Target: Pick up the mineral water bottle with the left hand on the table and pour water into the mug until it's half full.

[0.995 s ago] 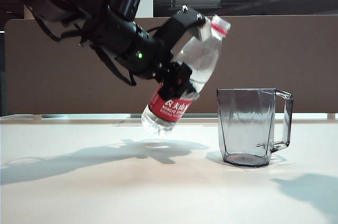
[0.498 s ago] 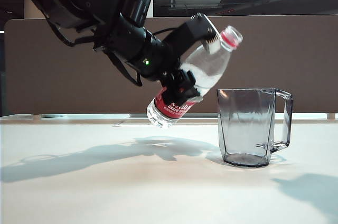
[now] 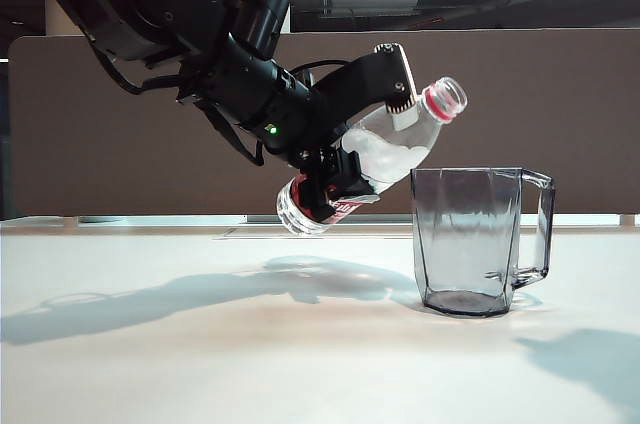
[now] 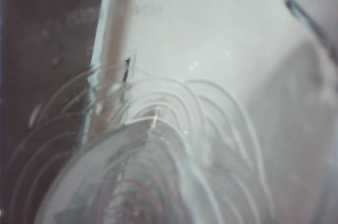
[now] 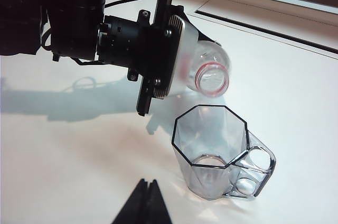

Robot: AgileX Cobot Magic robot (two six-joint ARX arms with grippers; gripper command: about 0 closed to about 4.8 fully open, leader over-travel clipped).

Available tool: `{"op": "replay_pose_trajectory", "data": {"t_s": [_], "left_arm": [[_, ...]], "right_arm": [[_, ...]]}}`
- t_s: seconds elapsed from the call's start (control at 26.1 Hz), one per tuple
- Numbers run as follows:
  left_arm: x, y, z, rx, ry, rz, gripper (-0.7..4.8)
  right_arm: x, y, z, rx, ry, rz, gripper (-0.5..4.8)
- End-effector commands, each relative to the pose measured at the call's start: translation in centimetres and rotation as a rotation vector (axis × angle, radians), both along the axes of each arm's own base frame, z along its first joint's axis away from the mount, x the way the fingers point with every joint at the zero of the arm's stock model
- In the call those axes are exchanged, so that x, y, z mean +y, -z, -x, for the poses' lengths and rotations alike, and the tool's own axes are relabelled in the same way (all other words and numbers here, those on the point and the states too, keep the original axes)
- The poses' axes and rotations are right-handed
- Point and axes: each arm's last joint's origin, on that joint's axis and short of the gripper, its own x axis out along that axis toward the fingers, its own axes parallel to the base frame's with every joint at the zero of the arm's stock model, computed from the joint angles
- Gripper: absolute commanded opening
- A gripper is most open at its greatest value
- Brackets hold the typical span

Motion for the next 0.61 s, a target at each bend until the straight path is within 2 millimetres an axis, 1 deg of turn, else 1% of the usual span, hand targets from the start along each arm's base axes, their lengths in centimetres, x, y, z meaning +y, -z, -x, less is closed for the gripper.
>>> {"op": "replay_pose_trajectory", "data": {"t_s": [0.04,0.11,0.31,0.61], "left_arm": [[-0.29,-1.25,-0.25,-0.121,0.026,0.016,2.27],[-0.33,-1.22,-0.33,-0.128,0.025,0.021,2.27],[-0.34,-0.38,-0.74,-0.126,0.020,0.015,2.27],[-0.38,-0.73,-0.83,-0.233,0.053,-0.045,2.27]], "right_arm": [[0.00,-0.35,-0.01,-0.019,-0.002,-0.014,-0.08],[0.00,-0.35,-0.01,-0.019,-0.002,-0.014,-0.08],[0.00,-0.35,-0.01,-0.019,-0.002,-0.014,-0.08],[0.00,-0.35,-0.01,-0.019,-0.002,-0.014,-0.08]]}}
